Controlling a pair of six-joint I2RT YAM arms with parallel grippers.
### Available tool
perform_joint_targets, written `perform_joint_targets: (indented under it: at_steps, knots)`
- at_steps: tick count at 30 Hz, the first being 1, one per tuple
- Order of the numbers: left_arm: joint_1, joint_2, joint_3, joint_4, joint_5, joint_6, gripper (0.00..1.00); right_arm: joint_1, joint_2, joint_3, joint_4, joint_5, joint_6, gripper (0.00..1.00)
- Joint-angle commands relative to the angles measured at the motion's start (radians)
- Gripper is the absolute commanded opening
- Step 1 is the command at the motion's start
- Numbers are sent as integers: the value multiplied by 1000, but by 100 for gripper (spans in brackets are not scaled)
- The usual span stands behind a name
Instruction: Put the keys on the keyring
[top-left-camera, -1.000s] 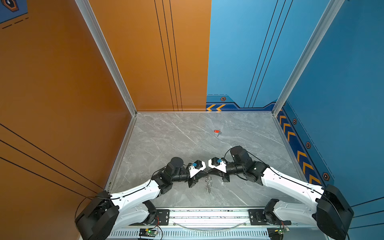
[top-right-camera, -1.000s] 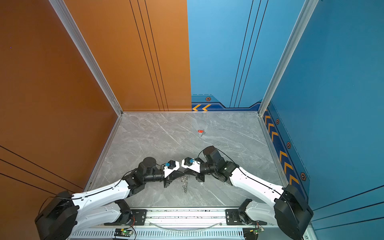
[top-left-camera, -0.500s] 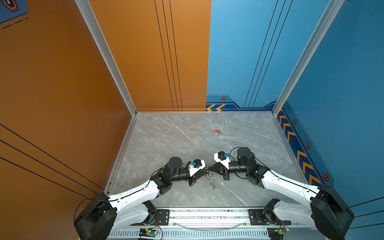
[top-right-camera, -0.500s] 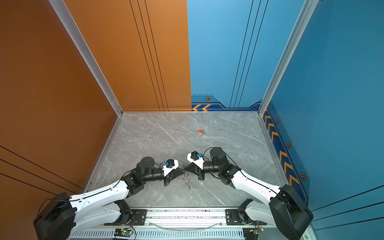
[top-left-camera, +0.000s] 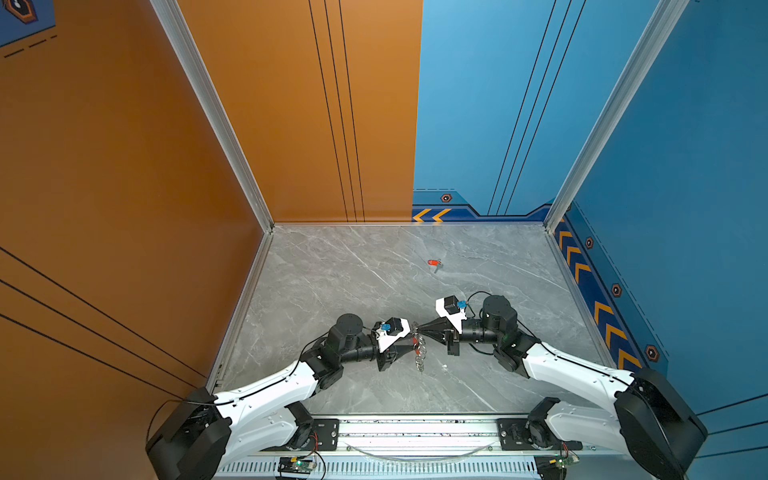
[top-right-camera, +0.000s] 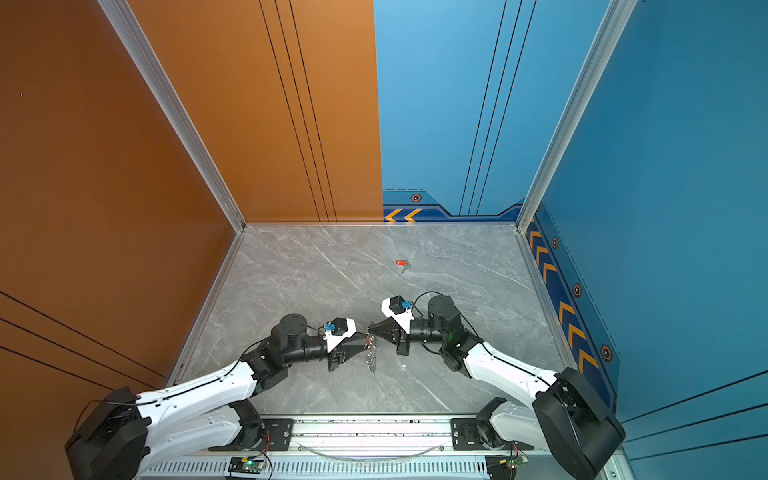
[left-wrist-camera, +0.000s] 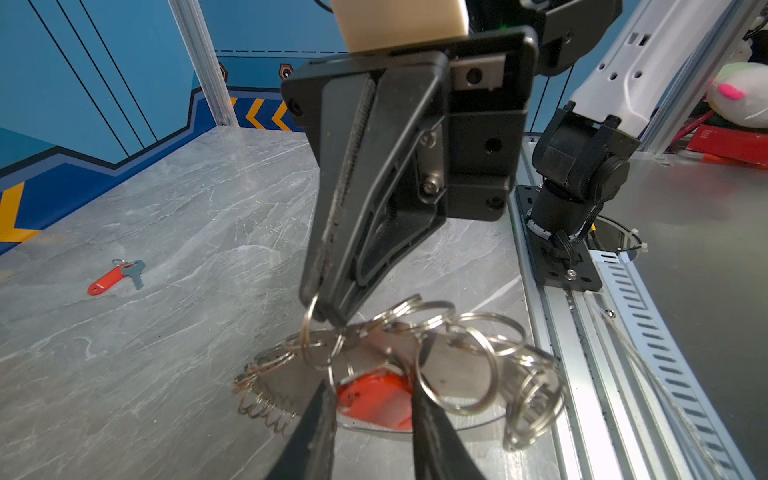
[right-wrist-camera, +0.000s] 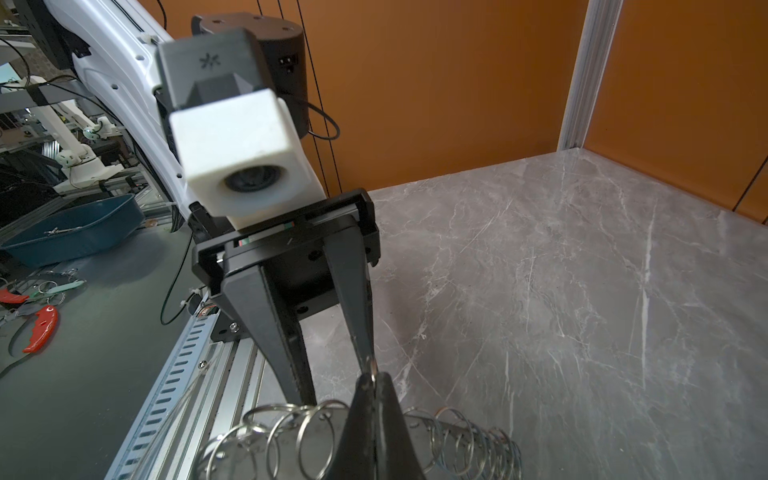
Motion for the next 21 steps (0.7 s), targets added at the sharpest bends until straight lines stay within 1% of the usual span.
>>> perform_joint_targets:
  at_steps: [1, 7, 15, 19, 21]
  knots:
    - [1, -3, -3, -22, -4, 6, 32, -7, -25, -7, 76, -30, 19, 0]
    - [2, -11, 0, -21, -25, 0, 28, -10, -32, -9, 56, -46, 5, 0]
    - [10, -54, -20, 7, -42, -26, 31, -3, -50, 1, -80, -50, -111, 0]
    - [13, -66, -31, 27, -31, -35, 33, 3, -49, 5, -99, -40, -130, 0]
    - [12, -62, -29, 30, -22, -38, 32, 11, -43, 8, -99, -39, -134, 0]
